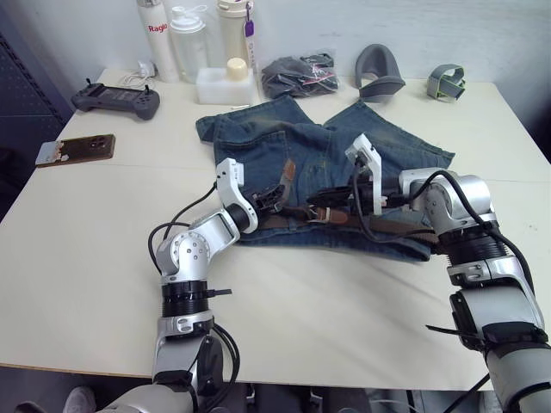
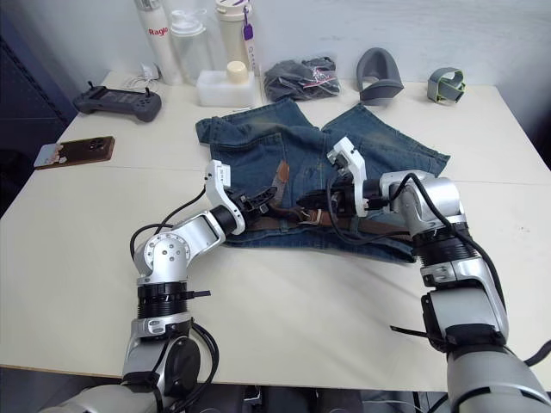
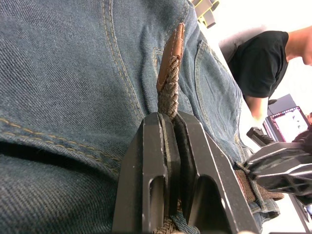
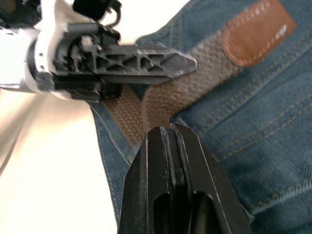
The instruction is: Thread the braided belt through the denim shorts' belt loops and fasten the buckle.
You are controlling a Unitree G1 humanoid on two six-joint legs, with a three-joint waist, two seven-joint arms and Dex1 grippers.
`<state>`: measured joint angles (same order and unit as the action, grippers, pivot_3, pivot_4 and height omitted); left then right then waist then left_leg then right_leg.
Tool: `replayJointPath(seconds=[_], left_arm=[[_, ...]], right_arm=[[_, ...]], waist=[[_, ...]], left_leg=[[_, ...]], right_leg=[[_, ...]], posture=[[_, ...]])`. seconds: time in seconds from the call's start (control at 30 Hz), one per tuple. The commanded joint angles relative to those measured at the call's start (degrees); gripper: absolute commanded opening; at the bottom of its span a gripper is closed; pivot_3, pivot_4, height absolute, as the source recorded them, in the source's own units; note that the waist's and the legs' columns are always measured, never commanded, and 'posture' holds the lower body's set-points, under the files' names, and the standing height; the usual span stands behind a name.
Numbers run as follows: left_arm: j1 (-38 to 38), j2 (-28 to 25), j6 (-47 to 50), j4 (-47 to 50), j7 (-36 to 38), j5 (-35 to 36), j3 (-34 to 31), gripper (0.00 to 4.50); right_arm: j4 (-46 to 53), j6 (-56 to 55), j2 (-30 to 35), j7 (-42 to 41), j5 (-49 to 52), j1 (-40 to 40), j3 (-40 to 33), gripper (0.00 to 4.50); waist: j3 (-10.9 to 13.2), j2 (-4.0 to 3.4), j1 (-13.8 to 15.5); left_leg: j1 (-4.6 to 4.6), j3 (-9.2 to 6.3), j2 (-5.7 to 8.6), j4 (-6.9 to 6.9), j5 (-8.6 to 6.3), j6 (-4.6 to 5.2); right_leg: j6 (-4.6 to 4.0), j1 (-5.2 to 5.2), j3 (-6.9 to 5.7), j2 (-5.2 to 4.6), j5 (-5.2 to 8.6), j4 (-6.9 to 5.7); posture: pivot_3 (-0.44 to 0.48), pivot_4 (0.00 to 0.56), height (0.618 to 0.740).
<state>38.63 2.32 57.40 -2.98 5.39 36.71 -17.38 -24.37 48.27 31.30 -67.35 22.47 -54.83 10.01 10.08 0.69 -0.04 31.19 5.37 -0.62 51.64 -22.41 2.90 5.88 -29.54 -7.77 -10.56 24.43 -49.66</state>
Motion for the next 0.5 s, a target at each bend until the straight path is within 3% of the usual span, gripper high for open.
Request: replayJointPath(seconds=[0.03, 0.5], left_arm=[[-0.51, 0.10, -0.66, 1.97, -0.25, 0.68, 0.72, 0.00], [-0.90, -0.02, -1.15, 2.24, -0.67, 0.80, 0.93, 0.00]], right_arm=[[-1.85, -1.01, -0.08, -0.93, -1.47, -0.08, 0.78, 0.03], [-5.35, -1.76, 0.60, -5.05, -5.07, -0.42, 3.60, 0.03]], waist=[[0.00, 0.00, -0.01], [0.00, 0.00, 0.00]], left_leg=[[0.00, 0.00, 0.00, 0.00, 0.00, 0.00], [-0.03, -0.01, 0.00, -0.03, 0.01, -0.01]], right_leg=[[0.00, 0.00, 0.00, 0.00, 0.00, 0.00], [0.00, 0.03, 0.00, 0.00, 0.00, 0.02]], posture=[[0.000, 0.150, 0.648], [0.000, 0.150, 0.648]])
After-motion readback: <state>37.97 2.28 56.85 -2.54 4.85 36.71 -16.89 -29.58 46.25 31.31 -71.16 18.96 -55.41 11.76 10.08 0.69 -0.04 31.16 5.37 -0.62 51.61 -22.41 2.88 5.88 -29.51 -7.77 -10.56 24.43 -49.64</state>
